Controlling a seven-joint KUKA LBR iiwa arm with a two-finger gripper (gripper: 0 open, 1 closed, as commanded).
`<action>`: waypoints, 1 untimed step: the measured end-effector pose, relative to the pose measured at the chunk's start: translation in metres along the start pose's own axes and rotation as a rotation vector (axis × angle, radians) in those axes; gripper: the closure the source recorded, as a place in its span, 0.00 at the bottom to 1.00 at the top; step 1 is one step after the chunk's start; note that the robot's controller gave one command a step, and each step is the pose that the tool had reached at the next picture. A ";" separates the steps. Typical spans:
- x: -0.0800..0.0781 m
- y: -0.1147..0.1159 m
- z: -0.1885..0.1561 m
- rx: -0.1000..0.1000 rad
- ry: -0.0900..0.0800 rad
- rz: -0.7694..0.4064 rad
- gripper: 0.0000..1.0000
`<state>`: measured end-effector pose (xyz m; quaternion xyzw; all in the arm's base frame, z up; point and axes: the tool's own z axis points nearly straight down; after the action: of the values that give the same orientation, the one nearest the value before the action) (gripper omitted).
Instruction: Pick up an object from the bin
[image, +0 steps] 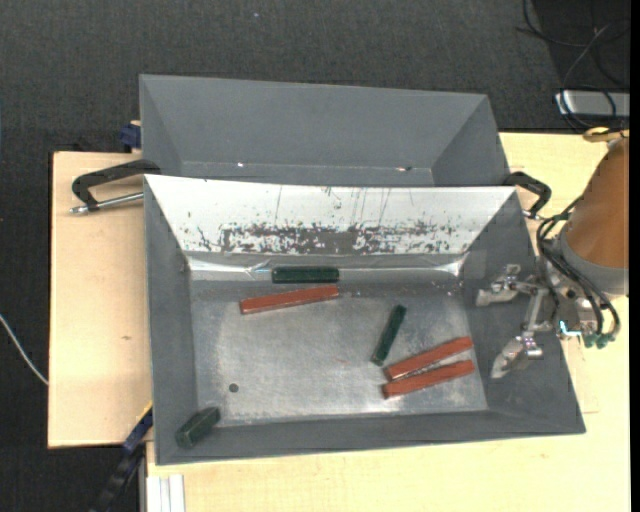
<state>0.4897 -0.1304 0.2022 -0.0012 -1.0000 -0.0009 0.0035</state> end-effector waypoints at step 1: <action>-0.001 0.001 -0.004 0.001 -0.007 -0.002 0.00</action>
Offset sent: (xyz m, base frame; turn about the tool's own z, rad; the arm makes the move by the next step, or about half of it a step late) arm 0.0084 0.0187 -0.1322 0.0196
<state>0.4910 -0.1297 0.2058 -0.0001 -1.0000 -0.0003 0.0000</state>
